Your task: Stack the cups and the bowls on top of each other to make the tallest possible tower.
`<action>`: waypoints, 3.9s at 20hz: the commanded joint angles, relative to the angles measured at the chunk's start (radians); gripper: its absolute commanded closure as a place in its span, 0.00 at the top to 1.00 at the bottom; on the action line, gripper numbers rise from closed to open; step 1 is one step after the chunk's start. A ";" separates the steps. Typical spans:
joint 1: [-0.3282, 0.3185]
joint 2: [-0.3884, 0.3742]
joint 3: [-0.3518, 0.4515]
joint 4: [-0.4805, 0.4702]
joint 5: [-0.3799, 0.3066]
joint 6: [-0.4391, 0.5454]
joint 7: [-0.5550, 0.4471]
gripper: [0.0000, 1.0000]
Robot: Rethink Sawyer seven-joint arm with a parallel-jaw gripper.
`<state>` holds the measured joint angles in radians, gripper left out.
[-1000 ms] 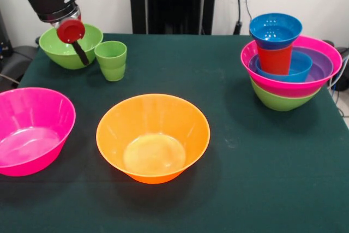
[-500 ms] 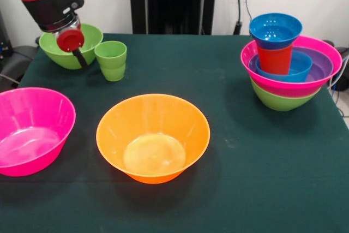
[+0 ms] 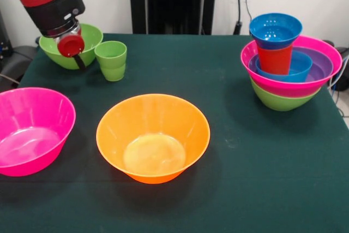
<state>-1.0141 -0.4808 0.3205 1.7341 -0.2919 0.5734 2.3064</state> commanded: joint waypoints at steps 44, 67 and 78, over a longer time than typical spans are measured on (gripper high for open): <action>0.071 -0.253 -0.049 0.233 -0.003 -0.021 0.054 1.00; 0.017 -0.080 0.029 0.142 -0.185 -0.161 -0.161 1.00; -0.009 0.022 0.075 0.050 -0.250 -0.180 -0.160 1.00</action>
<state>-1.0364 -0.5287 0.2946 1.8615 -0.4632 0.4697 2.3064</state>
